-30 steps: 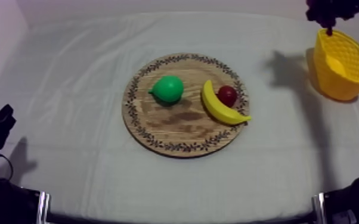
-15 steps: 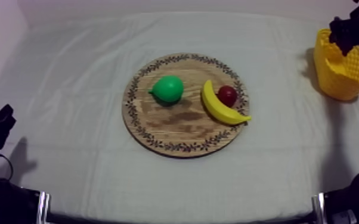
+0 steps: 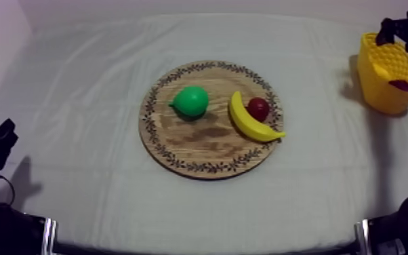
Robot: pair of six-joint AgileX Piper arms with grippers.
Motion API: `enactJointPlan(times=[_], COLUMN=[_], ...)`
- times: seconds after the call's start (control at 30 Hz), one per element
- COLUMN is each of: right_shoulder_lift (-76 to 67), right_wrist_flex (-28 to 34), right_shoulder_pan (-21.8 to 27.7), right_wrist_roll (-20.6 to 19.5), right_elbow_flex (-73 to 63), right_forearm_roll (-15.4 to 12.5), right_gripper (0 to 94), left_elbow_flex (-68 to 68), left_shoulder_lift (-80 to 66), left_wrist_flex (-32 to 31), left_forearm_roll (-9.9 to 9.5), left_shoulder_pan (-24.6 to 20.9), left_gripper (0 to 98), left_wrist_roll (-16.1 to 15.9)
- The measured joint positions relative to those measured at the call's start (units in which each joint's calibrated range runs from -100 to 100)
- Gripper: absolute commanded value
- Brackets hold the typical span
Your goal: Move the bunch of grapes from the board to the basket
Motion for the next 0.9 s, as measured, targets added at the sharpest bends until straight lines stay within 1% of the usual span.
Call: enactJointPlan(times=[0.1,0.23,0.33,0.43,0.57,0.67,0.77,0.9], right_shoulder_lift=[-6.29,-14.79,-22.46,-31.62,-43.49,-52.1,-61.19,-71.94], right_wrist_flex=[0.78,2.33,2.01,2.16,2.08,1.95,2.17,2.77], right_shoulder_pan=[0.09,-0.28,-1.5,-3.12,-4.49,-5.65,-7.11,-9.36], right_wrist_roll=[0.44,0.63,-0.45,-1.97,-3.79,-5.02,-6.49,-8.68], right_elbow_flex=[3.3,8.35,12.87,18.19,25.65,30.94,36.29,44.39], right_forearm_roll=[-0.87,-1.25,-0.63,0.61,1.25,2.38,3.88,6.79], right_gripper=[54.0,43.5,32.8,22.3,11.7,7.7,6.0,4.9], left_elbow_flex=[0.0,0.0,0.0,0.0,0.0,0.0,0.0,0.0], left_shoulder_lift=[0.0,0.0,0.0,0.0,0.0,0.0,0.0,0.0], left_wrist_flex=[0.0,0.0,0.0,0.0,0.0,0.0,0.0,0.0], left_forearm_roll=[0.0,0.0,0.0,0.0,0.0,0.0,0.0,0.0], left_shoulder_pan=[0.0,0.0,0.0,0.0,0.0,0.0,0.0,0.0], left_gripper=[0.1,0.1,0.1,0.1,0.1,0.1,0.1,0.1], left_wrist_roll=[0.0,0.0,0.0,0.0,0.0,0.0,0.0,0.0])
